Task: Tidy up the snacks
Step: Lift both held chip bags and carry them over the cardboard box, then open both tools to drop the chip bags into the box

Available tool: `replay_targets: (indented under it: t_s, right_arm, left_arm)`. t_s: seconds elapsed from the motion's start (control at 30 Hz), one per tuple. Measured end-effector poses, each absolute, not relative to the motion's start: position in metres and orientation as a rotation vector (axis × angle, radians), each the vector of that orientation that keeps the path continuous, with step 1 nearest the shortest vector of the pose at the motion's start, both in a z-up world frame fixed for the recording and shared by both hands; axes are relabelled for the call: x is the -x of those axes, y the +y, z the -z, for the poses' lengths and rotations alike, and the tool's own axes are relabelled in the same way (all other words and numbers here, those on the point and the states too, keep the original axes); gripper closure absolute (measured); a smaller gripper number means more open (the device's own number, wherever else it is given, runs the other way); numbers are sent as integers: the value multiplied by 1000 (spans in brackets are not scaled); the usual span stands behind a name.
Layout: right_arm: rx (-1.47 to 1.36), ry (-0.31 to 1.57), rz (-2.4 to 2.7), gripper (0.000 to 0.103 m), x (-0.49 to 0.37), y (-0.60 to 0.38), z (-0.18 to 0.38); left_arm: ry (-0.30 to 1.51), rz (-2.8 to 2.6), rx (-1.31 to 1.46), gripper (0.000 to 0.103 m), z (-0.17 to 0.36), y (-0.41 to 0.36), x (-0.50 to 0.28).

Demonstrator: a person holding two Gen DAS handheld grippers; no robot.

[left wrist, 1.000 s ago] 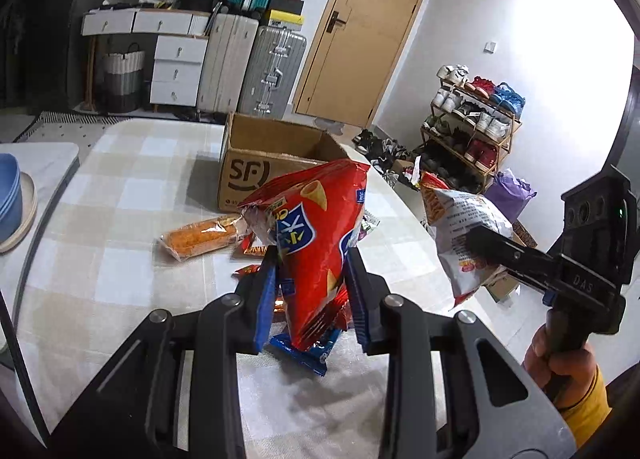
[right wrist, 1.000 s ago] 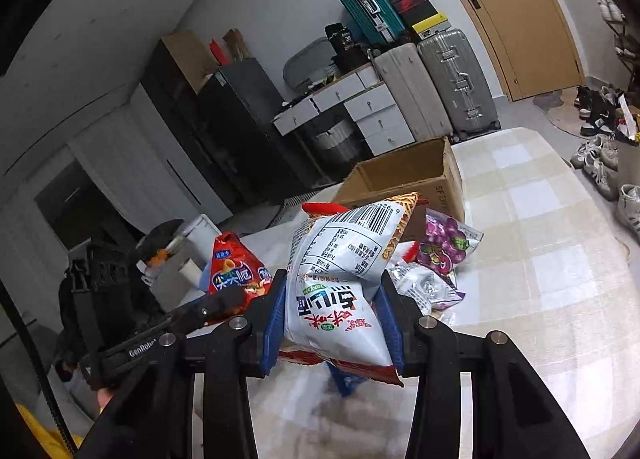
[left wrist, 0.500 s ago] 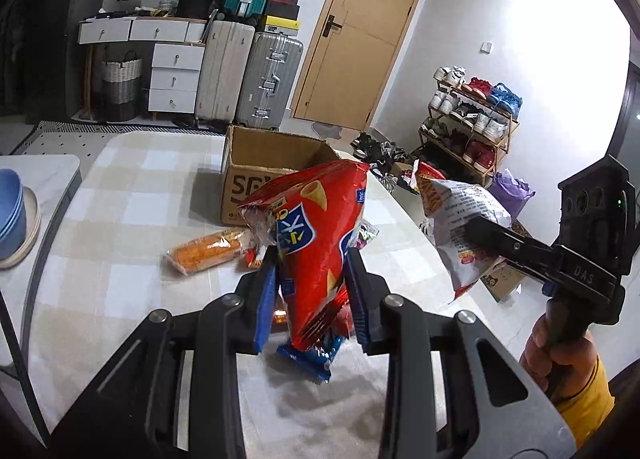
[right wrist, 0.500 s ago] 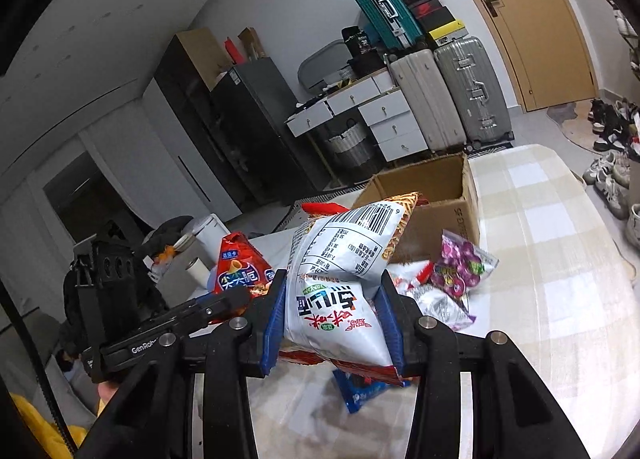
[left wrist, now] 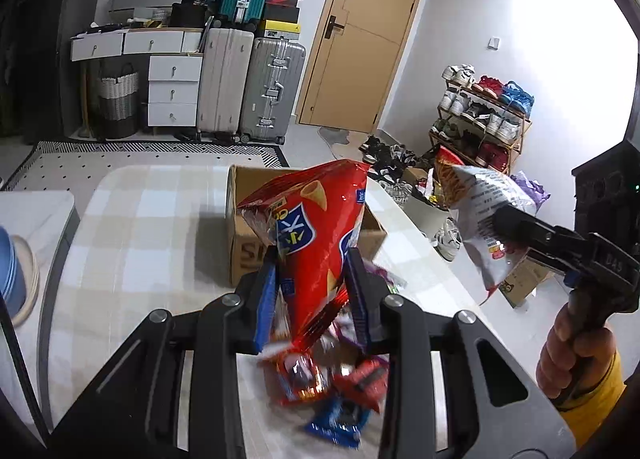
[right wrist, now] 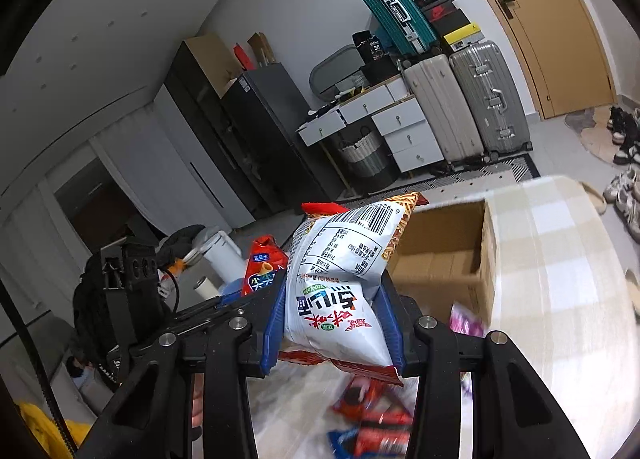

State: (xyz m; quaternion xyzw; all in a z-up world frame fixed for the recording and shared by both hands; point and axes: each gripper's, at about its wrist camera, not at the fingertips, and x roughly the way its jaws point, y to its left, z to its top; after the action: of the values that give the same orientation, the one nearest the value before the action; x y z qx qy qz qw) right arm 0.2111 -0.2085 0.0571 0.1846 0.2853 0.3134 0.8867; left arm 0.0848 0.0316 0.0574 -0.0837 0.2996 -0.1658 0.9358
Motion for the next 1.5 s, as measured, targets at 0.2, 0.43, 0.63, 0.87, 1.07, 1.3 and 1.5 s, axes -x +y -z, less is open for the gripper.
replay_targets:
  t_s: [0.2, 0.43, 0.63, 0.87, 1.07, 1.3, 1.5]
  right_arm:
    - [-390, 599, -671, 61, -257, -204, -71]
    - [-388, 670, -638, 61, -319, -196, -62]
    - [-377, 713, -613, 61, -350, -191, -45]
    - [-379, 754, -587, 61, -376, -191, -23]
    - [-388, 794, -563, 61, -388, -193, -2]
    - [-381, 848, -546, 61, -402, -190, 22]
    - [-358, 875, -532, 61, -408, -187, 39]
  left_arm:
    - [618, 312, 129, 74, -74, 23, -142]
    - [652, 302, 75, 74, -81, -1, -222]
    - [698, 291, 63, 74, -71, -15, -287]
    - [759, 294, 73, 74, -50, -23, -348]
    - [843, 276, 52, 74, -22, -31, -400]
    - [874, 282, 43, 74, 6, -40, -435]
    - [928, 267, 34, 74, 33, -38, -449]
